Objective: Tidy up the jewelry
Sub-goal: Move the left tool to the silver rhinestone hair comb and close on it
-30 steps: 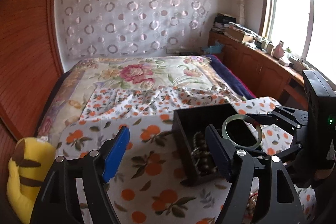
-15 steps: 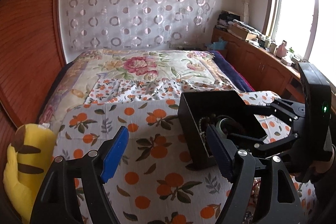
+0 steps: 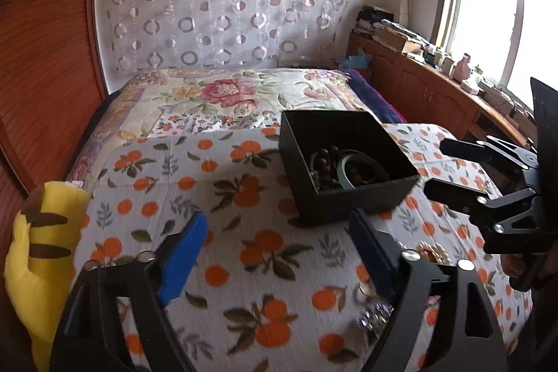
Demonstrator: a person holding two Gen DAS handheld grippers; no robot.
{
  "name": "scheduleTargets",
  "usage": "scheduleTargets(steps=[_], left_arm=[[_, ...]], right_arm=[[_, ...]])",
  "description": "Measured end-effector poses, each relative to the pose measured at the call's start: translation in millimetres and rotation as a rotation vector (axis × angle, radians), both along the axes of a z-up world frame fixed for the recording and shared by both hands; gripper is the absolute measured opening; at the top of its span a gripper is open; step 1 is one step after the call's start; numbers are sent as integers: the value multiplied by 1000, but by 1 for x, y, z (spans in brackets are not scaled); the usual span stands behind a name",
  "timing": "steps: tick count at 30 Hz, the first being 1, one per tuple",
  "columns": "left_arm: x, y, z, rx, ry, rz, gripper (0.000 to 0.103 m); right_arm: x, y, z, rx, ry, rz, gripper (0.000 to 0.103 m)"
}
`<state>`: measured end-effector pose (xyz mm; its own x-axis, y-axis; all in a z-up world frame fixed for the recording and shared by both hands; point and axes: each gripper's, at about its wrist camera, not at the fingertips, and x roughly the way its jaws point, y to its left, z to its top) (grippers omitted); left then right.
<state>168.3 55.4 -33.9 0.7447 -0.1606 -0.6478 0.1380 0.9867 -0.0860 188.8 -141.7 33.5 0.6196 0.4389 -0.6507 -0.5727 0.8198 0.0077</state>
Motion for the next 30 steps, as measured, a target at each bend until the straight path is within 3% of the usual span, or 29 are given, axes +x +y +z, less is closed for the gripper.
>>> scheduleTargets(steps=[8,23,30], left_arm=[[-34,-15,-4,18,-5,-12,95],[-71,-45,-31,24,59,-66,95],[-74,-60,-47,52,106,-81,95]], right_arm=[[-45,-25,-7,14,20,-40,80],[-106,-51,-49,11,86,-99,70],[-112,-58,-55,41,98,-118,65]])
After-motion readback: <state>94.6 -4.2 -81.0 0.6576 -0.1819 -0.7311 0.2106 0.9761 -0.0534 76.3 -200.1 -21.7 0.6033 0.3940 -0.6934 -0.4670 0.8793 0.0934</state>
